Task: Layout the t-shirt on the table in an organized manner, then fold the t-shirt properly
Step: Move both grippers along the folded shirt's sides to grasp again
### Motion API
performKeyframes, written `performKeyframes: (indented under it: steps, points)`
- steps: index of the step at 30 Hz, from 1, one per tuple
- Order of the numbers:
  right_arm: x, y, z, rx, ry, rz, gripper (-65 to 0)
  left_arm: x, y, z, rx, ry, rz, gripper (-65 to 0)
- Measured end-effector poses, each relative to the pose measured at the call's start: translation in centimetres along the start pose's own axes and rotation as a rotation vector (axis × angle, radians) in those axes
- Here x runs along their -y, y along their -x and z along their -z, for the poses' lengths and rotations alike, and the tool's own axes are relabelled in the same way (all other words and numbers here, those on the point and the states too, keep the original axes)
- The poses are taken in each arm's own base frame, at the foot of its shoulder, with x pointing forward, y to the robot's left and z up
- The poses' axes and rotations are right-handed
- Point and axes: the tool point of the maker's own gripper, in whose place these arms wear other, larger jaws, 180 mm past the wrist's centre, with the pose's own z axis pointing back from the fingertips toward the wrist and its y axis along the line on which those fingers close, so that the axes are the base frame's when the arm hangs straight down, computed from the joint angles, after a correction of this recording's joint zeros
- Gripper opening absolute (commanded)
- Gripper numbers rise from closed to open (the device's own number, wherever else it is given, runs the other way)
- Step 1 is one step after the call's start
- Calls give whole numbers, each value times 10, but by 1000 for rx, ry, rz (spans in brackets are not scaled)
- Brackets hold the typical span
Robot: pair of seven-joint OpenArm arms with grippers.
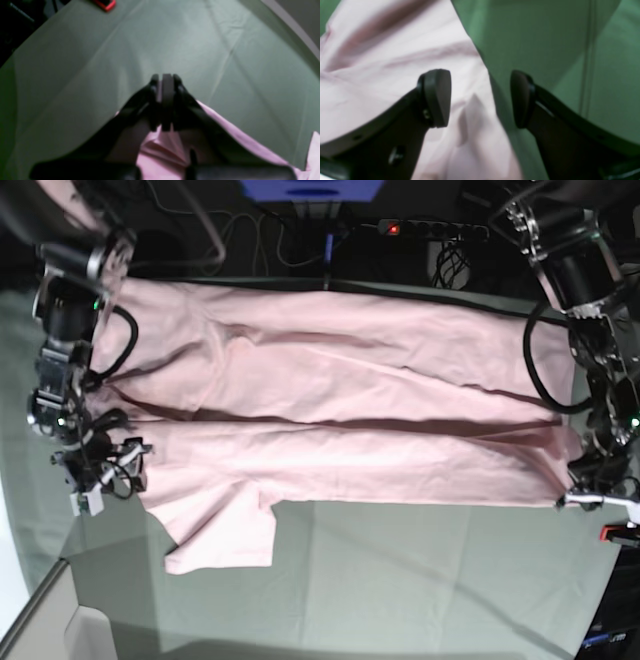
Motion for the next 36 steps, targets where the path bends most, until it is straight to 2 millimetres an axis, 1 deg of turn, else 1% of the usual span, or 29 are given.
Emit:
performKeyframes:
  steps: [1, 3, 6, 10, 14, 16, 18, 20, 22, 25, 26, 28, 32, 34, 36]
  points:
    - [3, -3, 4, -5, 0, 18, -274, 2, -2, -1, 7, 8, 1, -650]
    - [9, -14, 10, 4, -5, 40, -274, 2, -3, -1, 11, 7, 2, -650]
    - [15, -26, 13, 40, -2, 55, -274, 1, -2, -1, 4, 4, 2, -650]
    - [8, -21, 16, 22, -18, 40, -274, 1, -2, -1, 6, 5, 2, -650]
    - [-6, -24, 21, 12, -51, -15, -274, 1, -2, -1, 6, 5, 2, -650]
    - [-10, -24, 22, 10, -58, -17, -274, 1, -2, -1, 5, 4, 2, -650]
    - [-7, -22, 22, 7, -43, -15, -274, 0, -1, -1, 3, 3, 2, -650]
    - [1, -19, 23, 2, 7, -2, -273, 0, 0, -1, 1, 2, 3, -650]
    - [3, -10, 24, -25, 12, 15, -273, -3, -1, -2, 2, -2, 11, -650]
    - [-4, 8, 26, -73, -7, 15, -273, -11, 0, -4, 0, -18, 25, -650]
    - [-7, 10, 27, -72, -14, 15, -273, -14, 2, -4, -4, -22, 24, -650]
    - [-11, 11, 28, -49, -20, 27, -273, -14, 5, -5, -13, -23, 24, -650]
    - [-17, 13, 31, -28, -32, 56, -279, -14, 3, -4, -8, -22, 23, -650]
    - [-19, 13, 32, -34, -39, 41, -303, -14, 4, -5, -10, -22, 23, -650]
    - [-22, 13, 33, -38, -47, 26, -377, -14, 3, -5, -9, -23, 22, -650]
